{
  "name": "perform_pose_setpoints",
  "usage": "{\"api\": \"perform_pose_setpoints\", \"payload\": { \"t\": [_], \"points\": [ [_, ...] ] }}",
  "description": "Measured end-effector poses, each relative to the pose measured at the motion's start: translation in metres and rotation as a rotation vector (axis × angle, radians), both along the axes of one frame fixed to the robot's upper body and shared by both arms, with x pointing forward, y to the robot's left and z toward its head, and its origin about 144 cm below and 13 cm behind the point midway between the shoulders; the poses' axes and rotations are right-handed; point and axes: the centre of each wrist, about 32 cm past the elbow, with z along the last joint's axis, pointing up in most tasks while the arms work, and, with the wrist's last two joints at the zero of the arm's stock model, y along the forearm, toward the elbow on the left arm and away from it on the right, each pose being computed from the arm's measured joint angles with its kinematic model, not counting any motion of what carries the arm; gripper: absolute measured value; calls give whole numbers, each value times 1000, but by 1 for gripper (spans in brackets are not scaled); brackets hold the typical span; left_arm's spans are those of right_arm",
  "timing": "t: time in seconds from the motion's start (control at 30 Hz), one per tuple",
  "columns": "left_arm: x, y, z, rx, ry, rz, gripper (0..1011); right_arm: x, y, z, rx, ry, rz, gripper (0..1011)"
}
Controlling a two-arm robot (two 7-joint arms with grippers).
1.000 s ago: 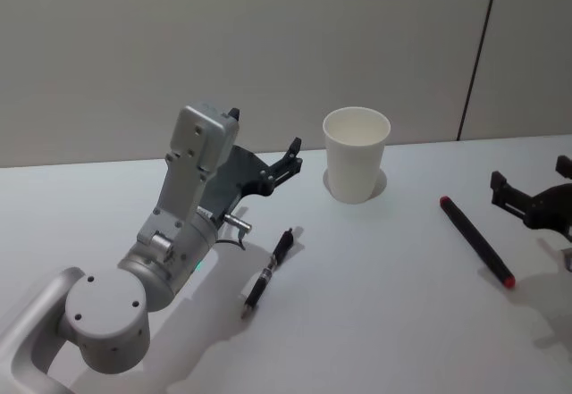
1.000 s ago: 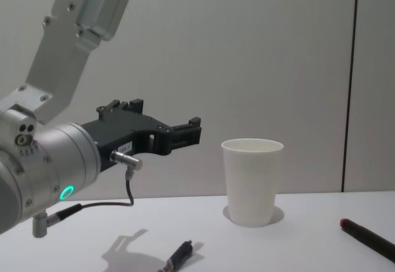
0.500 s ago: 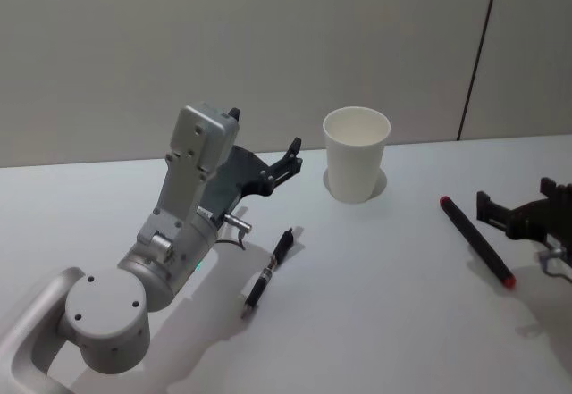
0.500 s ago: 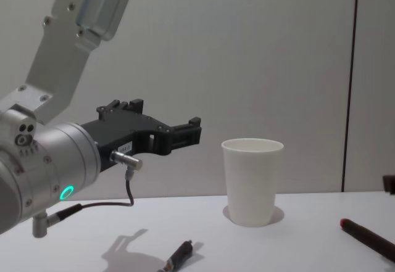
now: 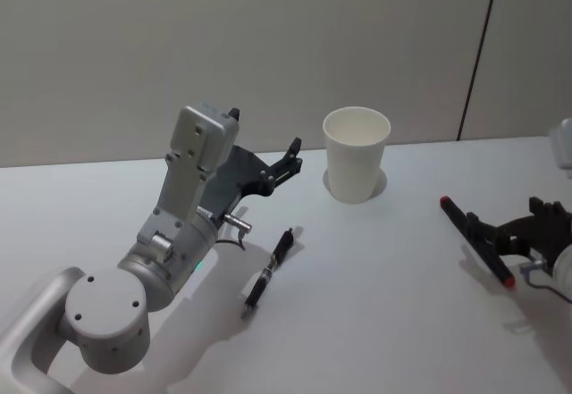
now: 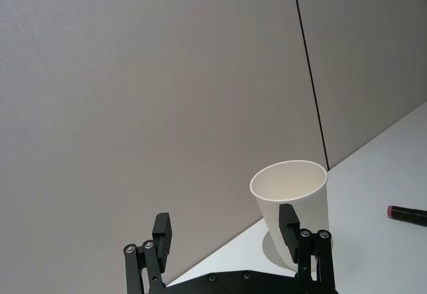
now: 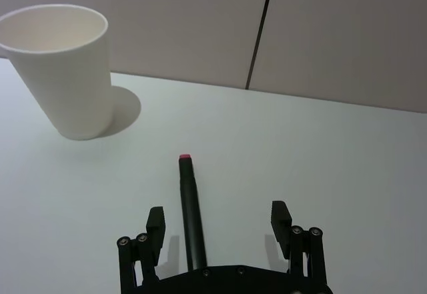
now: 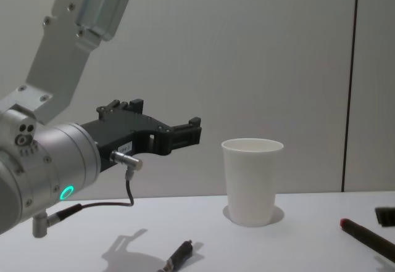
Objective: Place the pen into the pen holder.
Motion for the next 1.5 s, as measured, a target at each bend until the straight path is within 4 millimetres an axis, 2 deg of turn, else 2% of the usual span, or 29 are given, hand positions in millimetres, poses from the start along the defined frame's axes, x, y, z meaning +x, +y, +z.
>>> {"api": "perform_pose_setpoints", "payload": {
  "t": [0.6, 1.5],
  "points": [
    [0, 0, 0, 0, 0, 0, 1001, 11, 8, -19, -40, 54, -23, 1001],
    [0, 0, 0, 0, 0, 0, 1001, 18, 12, -44, 38, 66, 0, 1001]
  ]
}}
